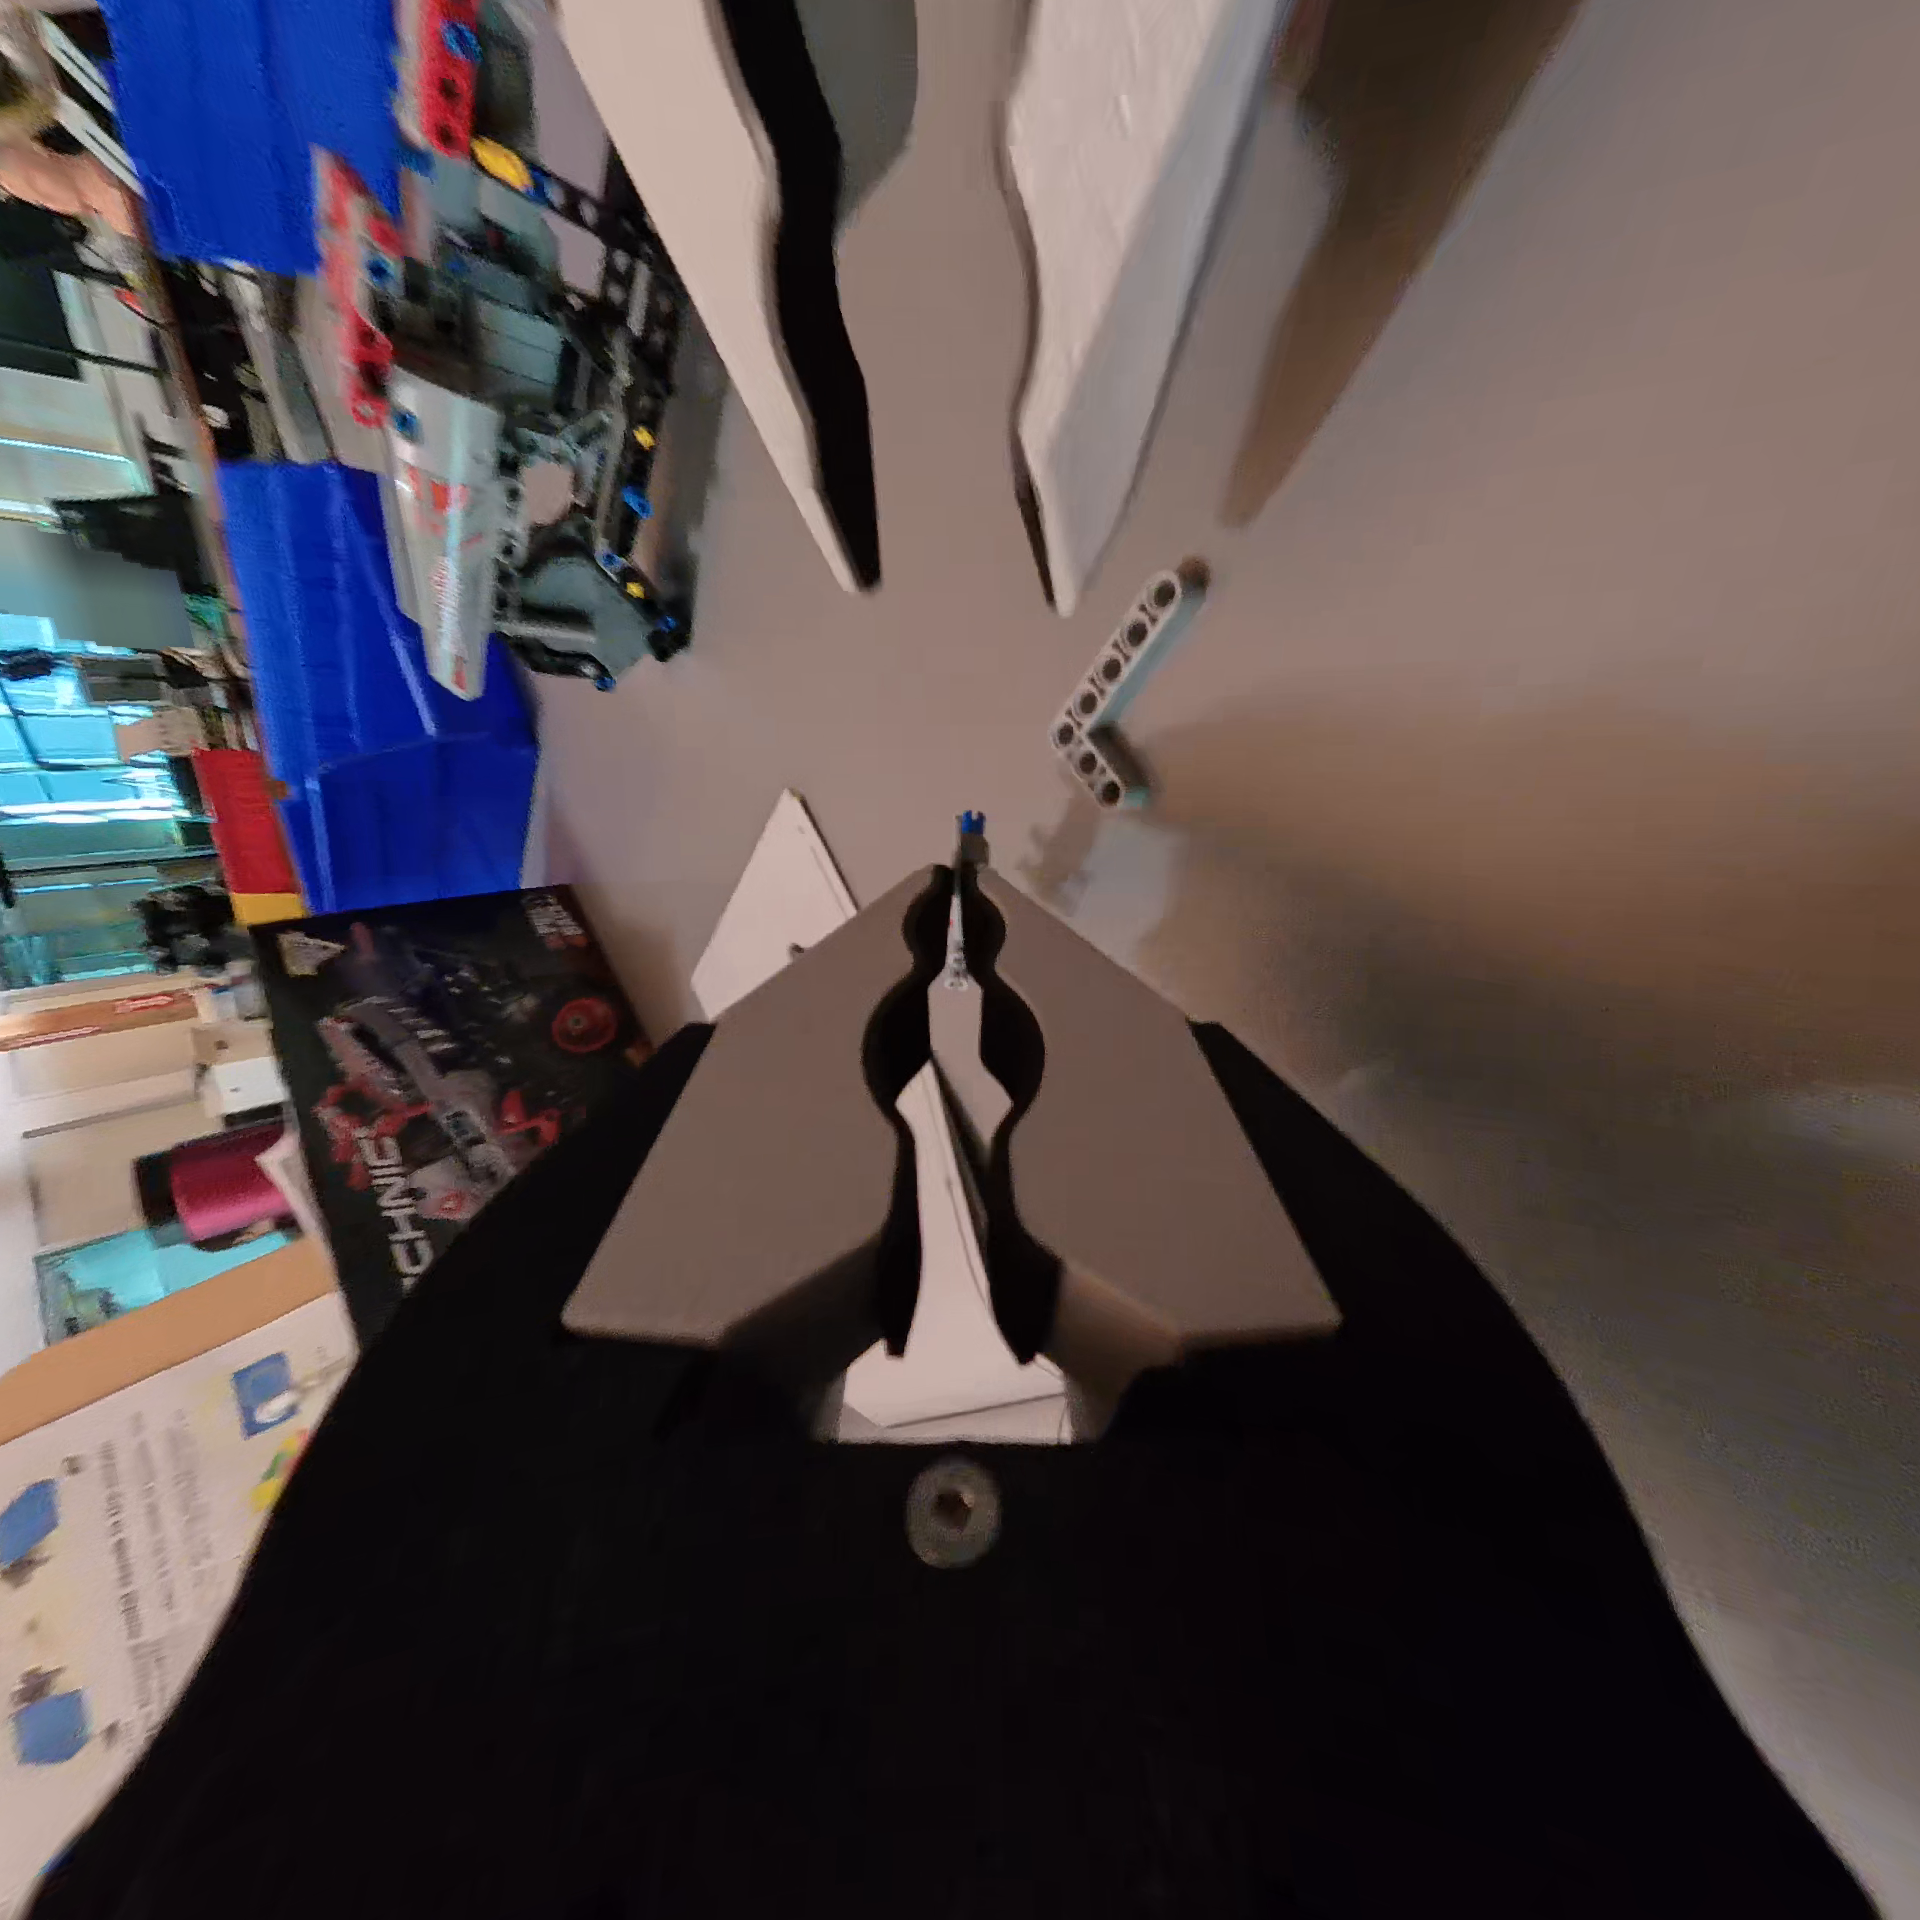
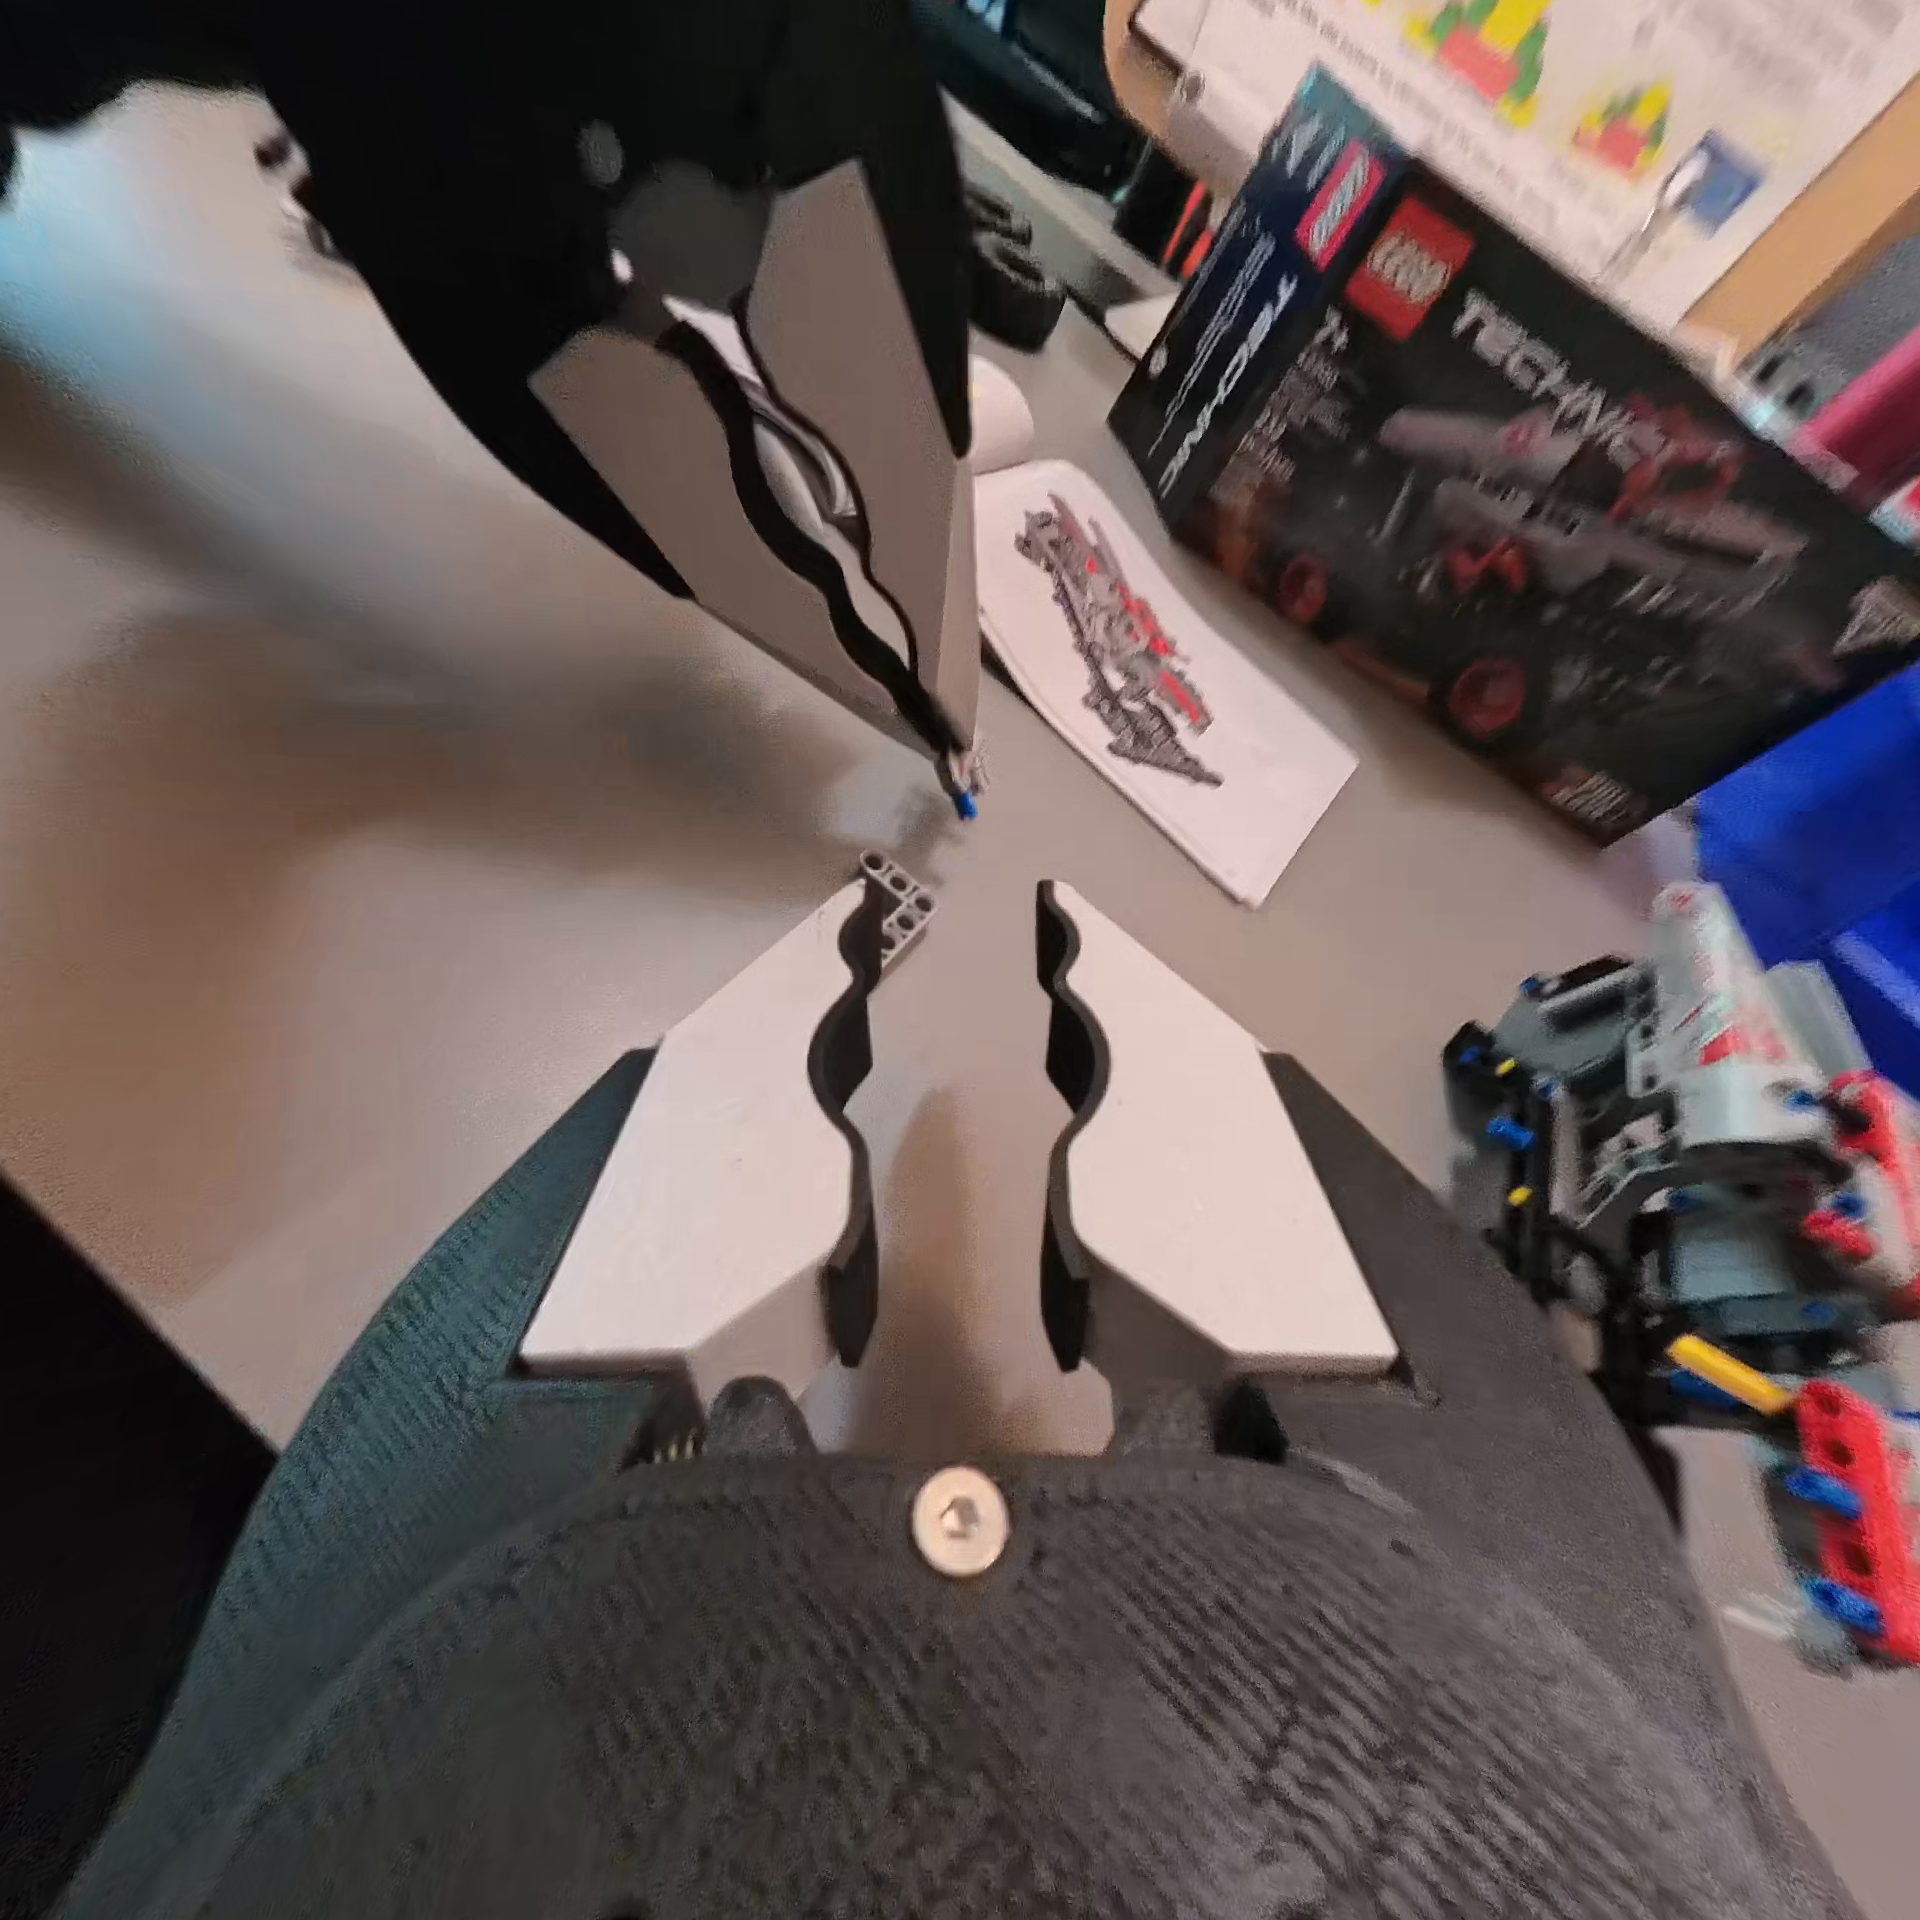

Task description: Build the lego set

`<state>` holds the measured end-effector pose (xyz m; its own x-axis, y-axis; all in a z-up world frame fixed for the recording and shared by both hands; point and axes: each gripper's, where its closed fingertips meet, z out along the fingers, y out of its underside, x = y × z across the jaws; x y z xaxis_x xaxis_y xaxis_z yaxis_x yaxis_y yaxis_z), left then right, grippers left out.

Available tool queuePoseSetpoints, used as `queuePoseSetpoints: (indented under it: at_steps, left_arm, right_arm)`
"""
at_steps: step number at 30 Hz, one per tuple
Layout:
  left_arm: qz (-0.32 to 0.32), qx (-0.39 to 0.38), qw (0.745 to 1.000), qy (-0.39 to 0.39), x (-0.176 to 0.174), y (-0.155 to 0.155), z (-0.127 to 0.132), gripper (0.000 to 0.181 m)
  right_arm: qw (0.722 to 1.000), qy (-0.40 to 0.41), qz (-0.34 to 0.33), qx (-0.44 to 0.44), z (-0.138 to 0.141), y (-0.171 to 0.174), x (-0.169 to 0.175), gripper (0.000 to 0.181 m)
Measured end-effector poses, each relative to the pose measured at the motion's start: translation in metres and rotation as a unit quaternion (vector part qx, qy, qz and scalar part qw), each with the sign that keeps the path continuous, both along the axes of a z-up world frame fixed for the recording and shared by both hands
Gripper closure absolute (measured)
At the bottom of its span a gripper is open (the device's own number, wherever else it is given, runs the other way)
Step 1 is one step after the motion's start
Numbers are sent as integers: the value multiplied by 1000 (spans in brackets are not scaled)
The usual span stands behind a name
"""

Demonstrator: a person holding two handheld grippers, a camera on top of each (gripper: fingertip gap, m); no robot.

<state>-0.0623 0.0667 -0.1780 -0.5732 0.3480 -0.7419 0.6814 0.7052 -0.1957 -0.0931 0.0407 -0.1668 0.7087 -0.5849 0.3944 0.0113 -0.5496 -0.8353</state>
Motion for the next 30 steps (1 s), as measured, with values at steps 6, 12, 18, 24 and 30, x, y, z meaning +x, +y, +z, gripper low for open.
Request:
queuePoseSetpoints:
  at_steps: [6,12,18,24,30]
  left_arm:
    - [-51,-20,997,-55,-26,-16,27,181]
    - [-80,-22,996,-44,-39,-22,32,181]
    - [-88,-44,995,-10,-40,-25,32,180]
    - [-51,-110,979,166,-27,-18,26,155]
    - [-8,-74,926,371,-24,-14,-11,153]
  right_arm:
    - [994,-93,9,-60,10,11,-1,158]
    - [995,-89,10,-49,16,10,-5,176]
    - [995,-83,8,-51,15,6,-6,177]
    - [997,5,-26,70,15,-15,-5,177]
    - [969,89,-31,227,34,-21,-4,177]
